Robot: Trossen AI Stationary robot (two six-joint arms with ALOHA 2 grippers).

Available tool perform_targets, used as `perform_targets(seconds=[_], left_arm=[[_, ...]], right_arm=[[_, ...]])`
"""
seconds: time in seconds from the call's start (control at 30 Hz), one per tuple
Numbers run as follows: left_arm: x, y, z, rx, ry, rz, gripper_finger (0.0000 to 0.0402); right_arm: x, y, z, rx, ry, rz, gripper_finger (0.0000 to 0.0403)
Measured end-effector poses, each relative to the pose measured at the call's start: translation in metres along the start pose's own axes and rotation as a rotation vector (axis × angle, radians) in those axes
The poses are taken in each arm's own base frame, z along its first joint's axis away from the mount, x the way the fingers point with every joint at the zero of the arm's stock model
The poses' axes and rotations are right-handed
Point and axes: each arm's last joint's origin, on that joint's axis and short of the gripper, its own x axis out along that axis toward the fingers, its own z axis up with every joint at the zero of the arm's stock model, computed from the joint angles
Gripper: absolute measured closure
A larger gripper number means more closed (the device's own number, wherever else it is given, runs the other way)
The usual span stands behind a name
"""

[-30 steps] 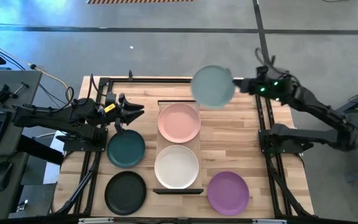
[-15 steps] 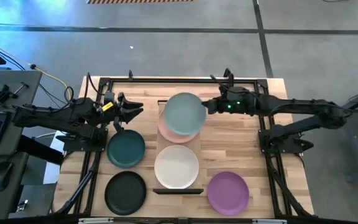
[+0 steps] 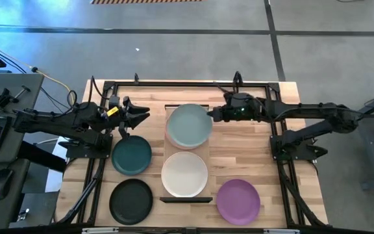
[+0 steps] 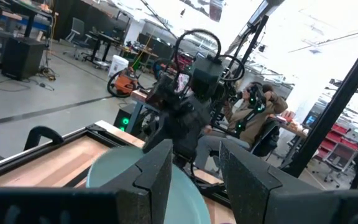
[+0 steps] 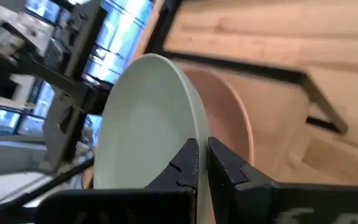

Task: Place and stack plates onto a shelf
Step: Stack the light blue plate on top of the pink plate, then stack the dark blue plate on top of the white plate on the shelf

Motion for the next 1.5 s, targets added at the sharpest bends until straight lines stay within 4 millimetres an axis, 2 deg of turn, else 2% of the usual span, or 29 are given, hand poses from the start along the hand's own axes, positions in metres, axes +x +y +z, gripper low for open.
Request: perform_targets(seconds=[0.17, 0.33, 0.5, 0.77, 0.9, 1.1, 1.2, 1.33, 1.5], left_arm=[[0.0, 0.0, 0.0, -0.002, -0.005, -0.002, 0.0279], [0.0, 0.0, 0.0, -0.002, -0.004, -0.002, 0.0279], [0.0, 0.0, 0.0, -0.003, -0.004, -0.002, 0.0279], [0.0, 0.0, 0.0, -0.002, -0.004, -0.002, 0.0279], [0.0, 0.0, 0.0, -0.003, -0.004, -0.002, 0.0279], [0.0, 0.0, 0.0, -0.002, -0.004, -0.002, 0.0279], [0.0, 0.0, 0.0, -0.002, -0.004, -0.002, 0.0279], [-0.001, 0.0, 0.001, -0.003, -0.004, -0.006, 0.0279], [-0.003, 0.0, 0.002, 0.002, -0.009, -0.009, 0.0279]], right_arm=[[0.017, 0.003, -0.01, -0.018, 0.017, 0.013, 0.0403], [0.014, -0.001, -0.004, -0.033, -0.028, -0.029, 0.0403], [0.011, -0.007, -0.001, -0.045, 0.005, -0.066, 0.0403], [0.011, -0.005, 0.0, -0.063, 0.046, -0.015, 0.0398], [0.011, -0.005, 0.0, -0.061, 0.052, -0.008, 0.0361], [0.011, 0.001, 0.001, -0.085, 0.054, 0.068, 0.0266], [0.004, 0.004, 0.004, -0.139, 0.04, 0.104, 0.0224], [-0.018, 0.008, 0.014, -0.183, -0.014, 0.154, 0.0186], [-0.057, 0.021, 0.019, -0.306, -0.114, 0.29, 0.0174]])
